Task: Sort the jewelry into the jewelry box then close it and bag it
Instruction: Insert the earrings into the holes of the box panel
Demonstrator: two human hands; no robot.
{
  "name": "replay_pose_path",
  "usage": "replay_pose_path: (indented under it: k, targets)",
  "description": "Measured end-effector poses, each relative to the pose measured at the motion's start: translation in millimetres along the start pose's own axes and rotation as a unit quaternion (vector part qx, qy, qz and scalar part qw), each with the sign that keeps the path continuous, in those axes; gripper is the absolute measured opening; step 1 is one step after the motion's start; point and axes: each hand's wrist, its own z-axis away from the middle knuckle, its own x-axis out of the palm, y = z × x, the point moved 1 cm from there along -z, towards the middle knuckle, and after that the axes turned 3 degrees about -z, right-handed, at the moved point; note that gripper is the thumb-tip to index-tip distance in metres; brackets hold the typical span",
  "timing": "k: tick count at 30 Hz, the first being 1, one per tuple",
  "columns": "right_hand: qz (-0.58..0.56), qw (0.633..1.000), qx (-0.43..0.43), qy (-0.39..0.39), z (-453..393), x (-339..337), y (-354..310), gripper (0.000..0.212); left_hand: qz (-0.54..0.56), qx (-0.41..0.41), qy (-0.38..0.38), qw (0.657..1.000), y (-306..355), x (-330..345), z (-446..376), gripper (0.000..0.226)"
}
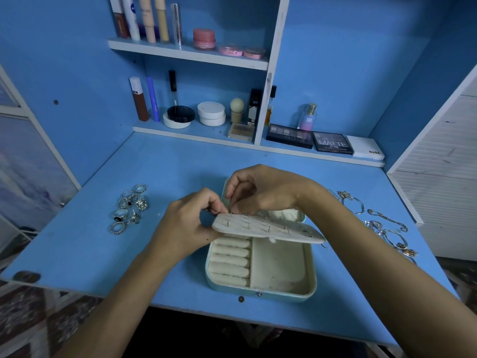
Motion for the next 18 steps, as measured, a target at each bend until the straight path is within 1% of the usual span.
replay_pose_path:
  k: [6, 18]
  targets:
    - [0.015, 1.000, 0.012, -0.011, -2, -3, -7, 0.028, -0.003, -0.005, 0.003, 1.000, 0, -1, 0, 0.037]
    - [0.066, 0.997, 0.024, -0.041, -6, -1, -14, 0.028, -0.006, 0.001, 0.004, 1.000, 1, -1, 0, 0.037]
